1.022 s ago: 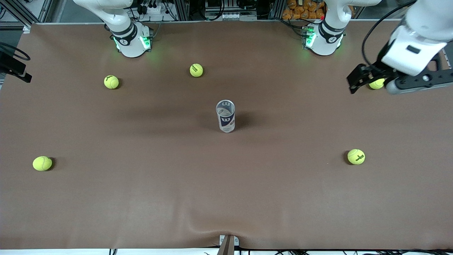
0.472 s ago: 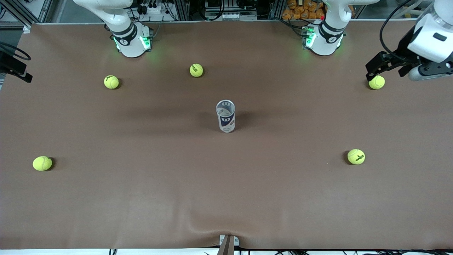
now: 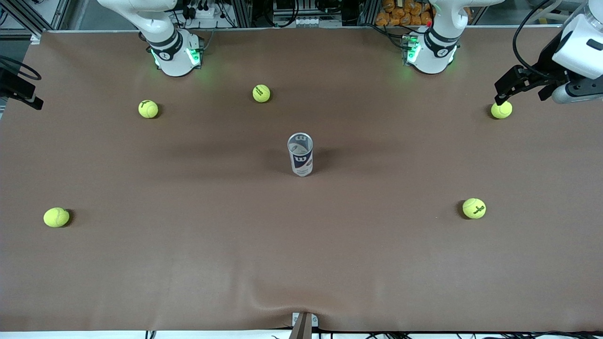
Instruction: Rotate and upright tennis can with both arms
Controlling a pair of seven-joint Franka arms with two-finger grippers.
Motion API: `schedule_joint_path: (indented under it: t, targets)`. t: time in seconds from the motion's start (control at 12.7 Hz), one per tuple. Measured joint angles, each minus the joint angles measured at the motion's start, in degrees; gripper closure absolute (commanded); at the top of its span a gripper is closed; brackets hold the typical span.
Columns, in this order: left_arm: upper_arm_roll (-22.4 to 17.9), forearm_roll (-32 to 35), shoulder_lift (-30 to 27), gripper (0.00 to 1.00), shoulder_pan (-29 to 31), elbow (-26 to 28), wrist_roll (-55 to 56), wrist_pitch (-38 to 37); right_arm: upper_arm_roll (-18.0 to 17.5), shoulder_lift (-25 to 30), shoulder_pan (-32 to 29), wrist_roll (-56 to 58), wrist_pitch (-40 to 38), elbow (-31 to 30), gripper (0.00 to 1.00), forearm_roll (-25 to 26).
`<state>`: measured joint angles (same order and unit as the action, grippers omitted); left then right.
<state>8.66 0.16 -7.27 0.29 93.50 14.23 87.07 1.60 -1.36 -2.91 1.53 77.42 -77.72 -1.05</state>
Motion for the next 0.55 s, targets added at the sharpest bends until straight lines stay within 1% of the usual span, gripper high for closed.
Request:
schedule_joint_path:
  t: [0.55]
  targets:
    - [0.13, 0.0, 0.0, 0.0, -0.01, -0.48, -0.81, 0.52, 0.0, 0.0, 0.0, 0.0, 0.0, 0.0, 0.0, 0.0]
